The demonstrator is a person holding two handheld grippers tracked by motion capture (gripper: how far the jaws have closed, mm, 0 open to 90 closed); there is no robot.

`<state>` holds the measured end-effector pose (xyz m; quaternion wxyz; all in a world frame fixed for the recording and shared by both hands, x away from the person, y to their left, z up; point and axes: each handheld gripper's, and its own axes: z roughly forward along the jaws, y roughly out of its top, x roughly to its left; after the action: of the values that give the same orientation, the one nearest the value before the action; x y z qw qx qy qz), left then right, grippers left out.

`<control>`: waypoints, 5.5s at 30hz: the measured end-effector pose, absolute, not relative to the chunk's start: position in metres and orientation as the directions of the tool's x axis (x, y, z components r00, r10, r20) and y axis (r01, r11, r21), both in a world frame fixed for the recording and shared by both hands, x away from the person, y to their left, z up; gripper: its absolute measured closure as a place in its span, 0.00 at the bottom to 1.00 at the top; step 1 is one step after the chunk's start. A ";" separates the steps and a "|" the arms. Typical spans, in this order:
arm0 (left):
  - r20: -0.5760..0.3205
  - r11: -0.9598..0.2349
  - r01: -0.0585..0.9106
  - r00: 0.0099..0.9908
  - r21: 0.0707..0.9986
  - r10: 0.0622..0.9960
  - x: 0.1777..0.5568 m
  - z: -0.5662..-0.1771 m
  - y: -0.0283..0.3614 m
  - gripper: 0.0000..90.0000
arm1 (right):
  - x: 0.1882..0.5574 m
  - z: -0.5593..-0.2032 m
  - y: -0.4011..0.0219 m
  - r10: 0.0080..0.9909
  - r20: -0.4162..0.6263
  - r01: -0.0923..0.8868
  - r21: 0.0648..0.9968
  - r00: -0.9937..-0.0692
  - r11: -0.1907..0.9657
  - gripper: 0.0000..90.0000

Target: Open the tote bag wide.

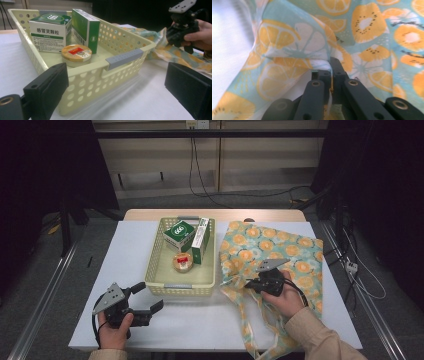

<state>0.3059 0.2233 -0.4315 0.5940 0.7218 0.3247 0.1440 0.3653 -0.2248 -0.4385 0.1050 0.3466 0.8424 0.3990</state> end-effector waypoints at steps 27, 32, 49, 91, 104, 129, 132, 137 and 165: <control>-0.184 -0.079 0.302 0.747 0.950 0.639 0.307 -0.432 0.224 0.05 | 0.404 -0.422 -0.231 0.751 0.048 0.551 0.711 -0.658 0.437 0.50; -0.175 -0.089 0.298 0.750 0.950 0.637 0.306 -0.431 0.223 0.05 | 0.372 -0.402 -0.227 0.711 0.057 0.498 0.752 -0.701 0.431 0.43; -0.169 -0.093 0.292 0.753 0.952 0.636 0.304 -0.429 0.222 0.05 | 0.299 -0.448 -0.164 0.517 0.091 0.426 0.694 -0.851 0.580 0.54; -0.170 -0.099 0.295 0.758 0.950 0.630 0.306 -0.431 0.221 0.05 | 0.342 -0.425 -0.236 0.696 0.064 0.496 0.747 -0.716 0.442 0.48; -0.168 -0.096 0.291 0.759 0.952 0.629 0.305 -0.430 0.223 0.05 | 0.337 -0.432 -0.230 0.634 0.122 0.516 0.706 -0.764 0.485 0.99; -0.186 -0.082 0.304 0.751 0.949 0.633 0.307 -0.433 0.224 0.05 | 0.444 -0.393 -0.333 0.798 0.148 0.580 0.764 -0.584 0.283 0.99; -0.192 -0.072 0.305 0.749 0.950 0.634 0.307 -0.433 0.225 0.05 | 0.451 -0.401 -0.335 0.812 0.152 0.606 0.744 -0.563 0.281 0.95; -0.190 -0.074 0.304 0.749 0.950 0.634 0.307 -0.433 0.225 0.05 | 0.451 -0.410 -0.336 0.848 0.086 0.613 0.730 -0.522 0.303 0.71; -0.181 -0.080 0.295 0.755 0.952 0.631 0.304 -0.430 0.222 0.05 | 0.332 -0.442 -0.276 0.656 0.053 0.482 0.723 -0.753 0.495 0.69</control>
<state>0.3045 0.2223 -0.4301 0.5975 0.7213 0.3208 0.1404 0.3325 -0.2759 -0.4418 0.1151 0.3318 0.8570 0.3771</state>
